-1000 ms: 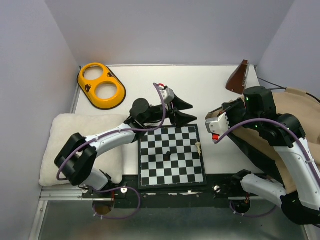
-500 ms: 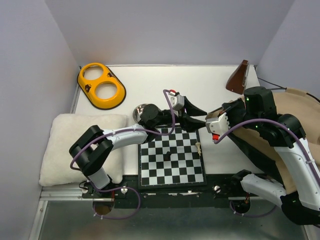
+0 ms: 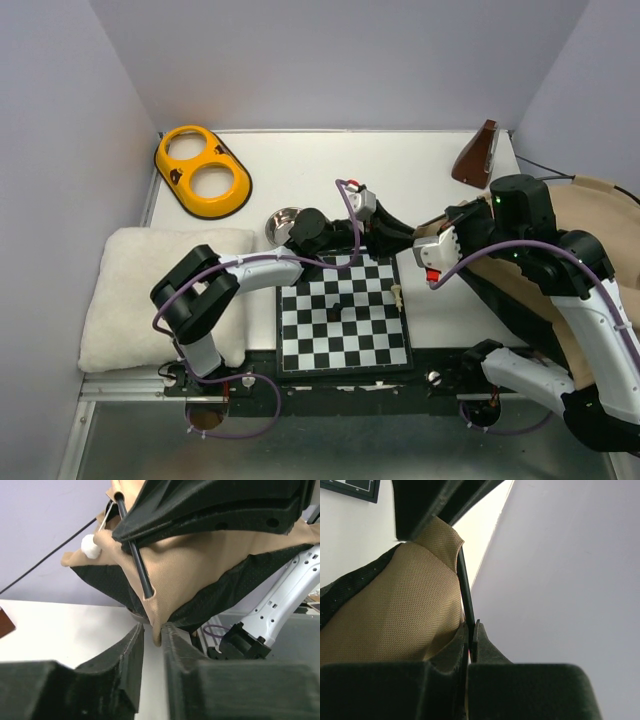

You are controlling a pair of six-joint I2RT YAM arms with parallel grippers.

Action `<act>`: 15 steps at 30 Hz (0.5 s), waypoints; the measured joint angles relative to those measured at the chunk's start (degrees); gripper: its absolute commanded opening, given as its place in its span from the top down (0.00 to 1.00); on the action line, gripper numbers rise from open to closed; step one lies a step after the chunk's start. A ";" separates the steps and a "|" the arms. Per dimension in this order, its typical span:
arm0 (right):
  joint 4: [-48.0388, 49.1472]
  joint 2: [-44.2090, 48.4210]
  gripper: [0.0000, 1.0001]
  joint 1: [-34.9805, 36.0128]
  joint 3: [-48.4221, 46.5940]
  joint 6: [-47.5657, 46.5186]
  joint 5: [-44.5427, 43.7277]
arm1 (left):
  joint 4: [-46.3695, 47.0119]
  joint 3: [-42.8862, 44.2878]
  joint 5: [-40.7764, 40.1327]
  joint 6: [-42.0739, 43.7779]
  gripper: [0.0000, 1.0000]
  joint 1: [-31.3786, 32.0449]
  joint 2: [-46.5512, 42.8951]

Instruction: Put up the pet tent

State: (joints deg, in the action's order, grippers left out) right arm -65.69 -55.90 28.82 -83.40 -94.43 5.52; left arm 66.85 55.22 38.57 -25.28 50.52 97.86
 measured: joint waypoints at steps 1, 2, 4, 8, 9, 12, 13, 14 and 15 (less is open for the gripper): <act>-0.02 0.04 1.00 0.00 0.00 0.00 0.02 | 0.04 0.50 -0.11 0.00 0.82 0.00 0.15; -0.02 0.07 0.99 0.00 0.00 0.00 0.00 | 0.11 0.85 -0.24 -0.11 0.87 0.02 0.31; 0.04 0.09 0.99 -0.02 0.00 0.00 -0.07 | 0.22 1.29 -0.22 -0.28 0.92 0.15 0.46; -0.02 0.11 0.99 -0.02 0.00 -0.04 -0.11 | 0.13 1.33 -0.17 -0.44 1.00 0.24 0.52; -0.04 0.15 0.99 -0.02 0.02 -0.07 -0.11 | -0.04 1.33 -0.20 -0.44 1.00 0.24 0.50; -0.55 0.46 0.99 0.00 0.31 -0.24 -0.11 | -1.51 1.29 -0.20 0.13 1.00 0.24 0.22; -0.72 0.70 0.99 0.00 0.66 -0.50 -0.11 | -2.56 1.27 -0.20 0.31 1.00 0.24 -0.13; -0.76 1.16 0.99 0.00 1.29 -0.85 -0.09 | -4.24 1.27 -0.17 0.72 1.00 0.33 -0.70; -0.76 1.62 0.99 0.00 1.81 -1.25 -0.02 | -6.21 1.27 -0.17 1.20 1.00 0.48 -1.38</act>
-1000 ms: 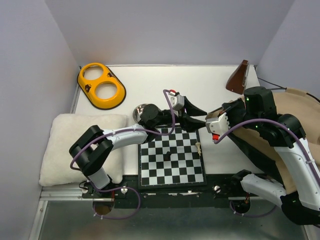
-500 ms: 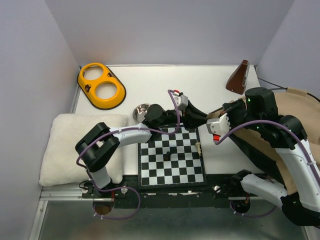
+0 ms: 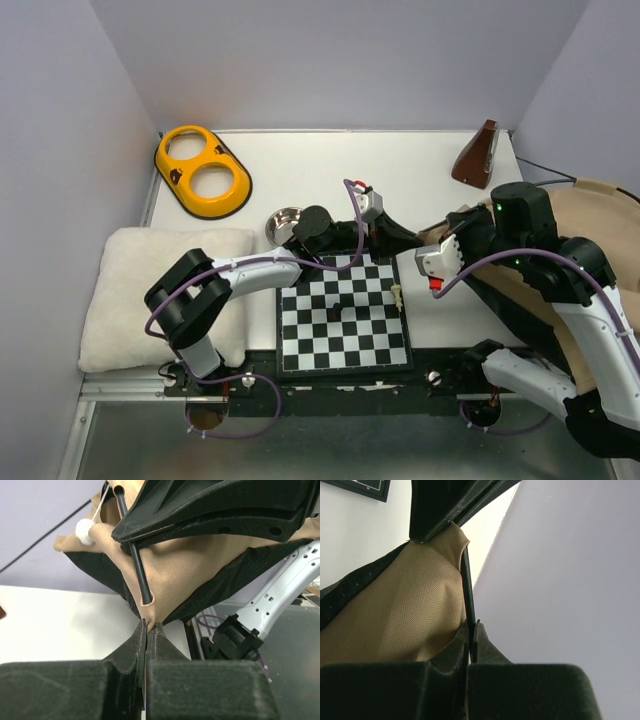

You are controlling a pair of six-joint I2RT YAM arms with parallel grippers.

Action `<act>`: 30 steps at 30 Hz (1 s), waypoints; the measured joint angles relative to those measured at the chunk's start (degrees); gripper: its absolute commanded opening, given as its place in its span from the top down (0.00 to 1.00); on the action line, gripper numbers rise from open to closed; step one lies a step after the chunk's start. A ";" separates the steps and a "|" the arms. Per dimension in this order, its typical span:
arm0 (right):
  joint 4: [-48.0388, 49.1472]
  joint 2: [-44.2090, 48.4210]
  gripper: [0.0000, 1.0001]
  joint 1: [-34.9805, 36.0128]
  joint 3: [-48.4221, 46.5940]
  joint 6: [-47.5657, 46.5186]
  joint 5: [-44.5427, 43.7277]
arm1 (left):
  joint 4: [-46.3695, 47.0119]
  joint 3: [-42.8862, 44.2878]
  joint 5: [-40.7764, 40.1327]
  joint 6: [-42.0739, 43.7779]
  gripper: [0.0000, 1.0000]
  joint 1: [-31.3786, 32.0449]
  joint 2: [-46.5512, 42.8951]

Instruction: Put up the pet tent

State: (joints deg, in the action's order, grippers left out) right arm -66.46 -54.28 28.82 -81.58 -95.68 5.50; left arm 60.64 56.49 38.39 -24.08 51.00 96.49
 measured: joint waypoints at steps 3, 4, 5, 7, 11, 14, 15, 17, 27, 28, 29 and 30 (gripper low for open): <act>-0.15 1.33 0.99 0.09 1.44 -1.14 0.50 | -4.39 0.00 0.24 1.25 1.00 0.35 -1.55; -0.26 1.57 0.99 0.13 1.75 -1.49 0.74 | -5.99 0.07 0.42 1.64 1.00 0.39 -2.05; -0.44 1.70 0.99 0.15 2.01 -1.81 0.90 | -7.52 0.13 0.61 1.97 1.00 0.46 -2.54; -0.61 1.70 0.99 0.24 2.34 -2.19 1.07 | -11.43 0.57 0.87 2.60 1.00 0.46 -3.54; -0.90 1.70 0.99 0.26 2.60 -2.93 1.31 | -21.00 3.02 1.36 4.28 1.00 0.44 -5.25; -0.81 1.99 0.99 0.35 3.45 -3.72 1.51 | -27.47 4.55 1.99 5.68 1.00 0.39 -6.73; -0.76 2.14 0.99 0.37 3.93 -4.00 1.64 | -30.58 5.18 2.54 6.16 1.00 0.39 -7.28; -0.76 2.36 0.99 0.37 4.74 -4.52 1.77 | -35.04 6.23 3.39 6.91 1.00 0.39 -7.96; -0.94 2.16 0.99 0.33 5.05 -6.01 4.26 | -46.90 9.92 5.46 8.83 1.00 -0.39 -9.46; -0.92 2.16 0.99 0.31 5.03 -6.08 4.31 | -48.39 11.32 5.64 8.57 1.00 -0.42 -9.03; -0.87 2.16 0.99 0.24 4.98 -6.23 4.26 | -49.75 12.94 5.84 8.33 1.00 -0.42 -8.31; -0.83 2.16 0.99 -0.02 4.83 -6.38 4.17 | -51.12 14.58 6.12 8.15 1.00 -0.48 -7.43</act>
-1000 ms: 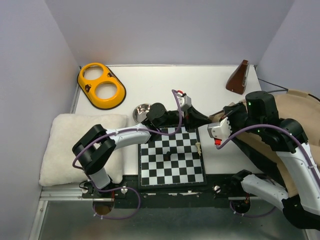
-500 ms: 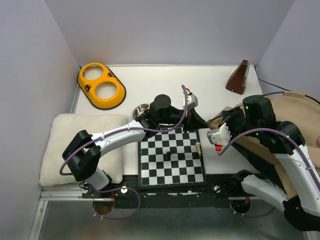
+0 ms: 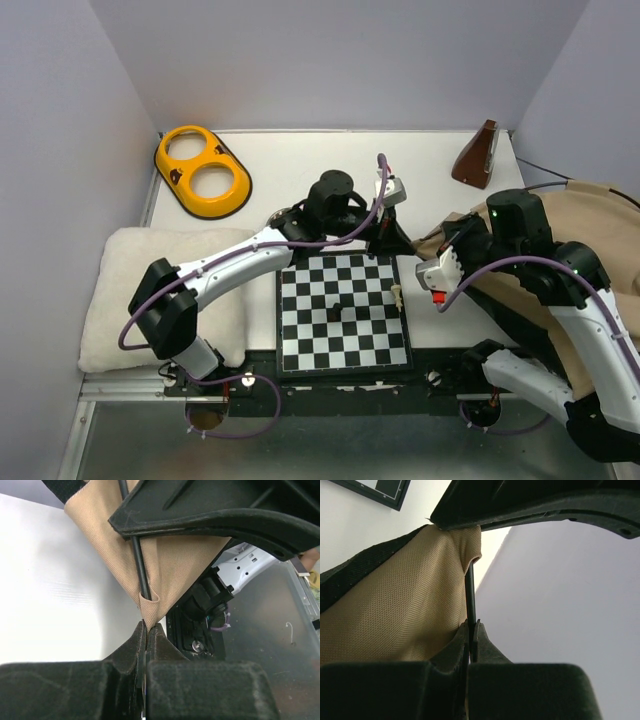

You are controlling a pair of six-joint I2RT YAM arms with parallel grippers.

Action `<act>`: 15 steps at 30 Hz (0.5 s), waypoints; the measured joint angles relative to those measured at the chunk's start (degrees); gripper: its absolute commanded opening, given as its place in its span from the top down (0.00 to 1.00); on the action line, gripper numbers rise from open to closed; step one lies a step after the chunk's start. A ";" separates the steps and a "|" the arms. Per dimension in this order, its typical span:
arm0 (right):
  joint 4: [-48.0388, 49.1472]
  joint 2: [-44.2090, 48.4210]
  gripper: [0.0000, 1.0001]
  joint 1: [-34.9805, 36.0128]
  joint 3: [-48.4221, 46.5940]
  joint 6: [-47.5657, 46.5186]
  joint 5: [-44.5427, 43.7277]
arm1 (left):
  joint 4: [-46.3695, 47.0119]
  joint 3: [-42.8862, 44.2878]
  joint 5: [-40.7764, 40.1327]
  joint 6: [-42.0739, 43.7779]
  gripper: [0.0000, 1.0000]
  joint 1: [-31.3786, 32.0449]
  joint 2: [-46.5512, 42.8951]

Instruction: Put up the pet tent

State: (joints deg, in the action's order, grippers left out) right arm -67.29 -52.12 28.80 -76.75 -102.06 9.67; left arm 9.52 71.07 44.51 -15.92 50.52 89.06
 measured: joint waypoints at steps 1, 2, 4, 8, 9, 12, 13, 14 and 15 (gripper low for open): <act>0.09 0.00 0.99 -0.28 -0.20 -0.04 -0.24 | -1.01 1.31 0.20 -0.20 1.00 -0.09 0.76; 0.09 -0.02 0.99 -0.48 -0.37 -0.07 -0.44 | -2.05 2.62 0.52 -0.39 1.00 -0.22 1.73; 0.02 -0.13 0.99 -0.61 -0.46 -0.11 -0.61 | -2.56 3.30 1.03 -0.46 1.00 -0.33 2.29; -0.15 -0.61 0.99 -0.81 -0.74 -0.11 -0.61 | -5.84 6.08 1.20 -0.37 0.95 -0.26 3.58; -0.13 -0.66 0.99 -0.81 -0.92 -0.13 -0.61 | -6.36 6.93 1.18 -0.39 0.89 -0.26 4.02; -0.17 -0.42 0.99 -1.14 -0.98 -0.44 -0.61 | -7.23 8.04 1.18 -0.44 0.71 -0.26 4.72; -0.22 -0.31 0.99 -1.11 -0.98 -0.46 -0.59 | -7.41 8.04 1.16 -0.42 0.63 -0.26 4.72; -0.39 -0.28 0.99 -1.11 -0.98 -0.46 -0.59 | -7.54 8.04 1.16 -0.57 0.59 -0.26 4.72; -0.76 -0.26 0.99 -1.11 -0.98 -0.46 -0.59 | -7.50 8.04 1.14 -0.66 0.55 -0.28 4.72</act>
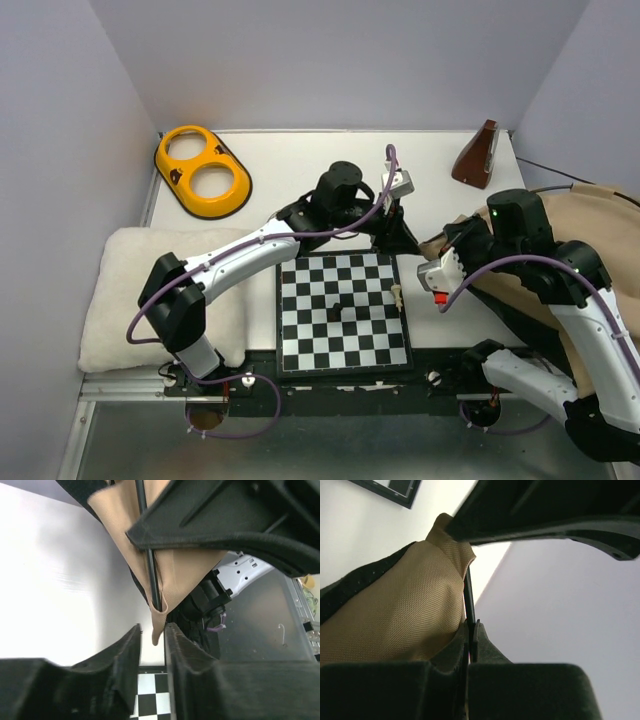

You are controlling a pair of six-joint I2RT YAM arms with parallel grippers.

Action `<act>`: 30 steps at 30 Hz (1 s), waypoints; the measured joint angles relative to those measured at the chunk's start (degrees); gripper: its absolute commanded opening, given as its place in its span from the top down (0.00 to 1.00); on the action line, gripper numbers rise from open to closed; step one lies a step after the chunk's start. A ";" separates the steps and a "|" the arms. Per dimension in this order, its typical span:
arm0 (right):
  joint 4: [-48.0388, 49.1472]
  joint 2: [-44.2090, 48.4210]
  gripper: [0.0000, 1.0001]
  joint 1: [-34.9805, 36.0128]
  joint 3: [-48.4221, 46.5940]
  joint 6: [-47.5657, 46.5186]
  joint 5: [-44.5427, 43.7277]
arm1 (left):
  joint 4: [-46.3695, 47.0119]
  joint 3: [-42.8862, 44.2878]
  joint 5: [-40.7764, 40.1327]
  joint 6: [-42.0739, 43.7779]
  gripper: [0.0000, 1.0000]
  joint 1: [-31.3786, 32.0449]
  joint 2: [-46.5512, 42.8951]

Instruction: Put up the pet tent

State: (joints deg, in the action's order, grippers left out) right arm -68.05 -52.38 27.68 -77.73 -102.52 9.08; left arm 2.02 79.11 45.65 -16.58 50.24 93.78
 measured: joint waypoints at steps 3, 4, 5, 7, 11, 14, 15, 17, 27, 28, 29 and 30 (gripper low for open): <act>-2.19 -0.22 0.99 0.00 0.00 0.04 0.59 | 1.18 0.00 -0.42 -0.17 0.50 -0.26 -0.11; -2.49 -0.22 0.99 0.00 0.00 0.04 0.66 | 1.62 0.00 -0.50 -0.13 0.48 -0.39 -0.17; -2.75 -0.22 0.99 0.00 0.00 0.04 0.74 | 1.99 0.00 -0.57 -0.13 0.46 -0.59 -0.24; -3.08 -0.22 0.99 0.00 0.00 0.07 0.92 | 3.02 -0.11 -0.61 -0.15 0.41 -0.81 -0.44; -3.21 -0.39 0.99 0.00 0.00 0.42 1.18 | 6.29 -0.26 -0.39 -1.53 0.30 -1.16 -0.46; -3.08 -0.46 0.99 0.00 0.00 0.70 1.60 | 11.13 -0.31 0.11 -4.39 0.32 -0.98 -0.04; -2.84 -0.39 0.99 0.00 0.02 0.81 1.75 | 13.16 -0.15 0.13 -5.53 0.33 -0.87 0.42; -1.86 -0.04 0.99 0.00 0.24 0.98 2.14 | 15.43 0.83 0.15 -7.23 0.34 -0.61 1.84; 1.51 1.68 0.99 0.00 2.08 1.46 3.21 | 19.80 1.97 2.80 -11.52 0.83 1.64 8.20; 1.73 1.88 0.98 0.00 2.34 1.46 3.30 | 20.37 1.86 3.28 -11.61 0.96 1.92 8.20; 2.01 2.14 0.90 0.00 2.56 1.44 3.43 | 20.98 1.68 3.56 -11.80 1.00 2.08 8.15; 2.23 2.45 0.82 0.00 2.69 1.44 3.69 | 21.42 1.46 3.58 -11.98 1.00 2.14 8.13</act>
State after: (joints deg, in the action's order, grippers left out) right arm -65.82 -49.93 27.68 -75.05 -101.08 12.78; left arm 23.44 80.58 49.23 -28.56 52.38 101.91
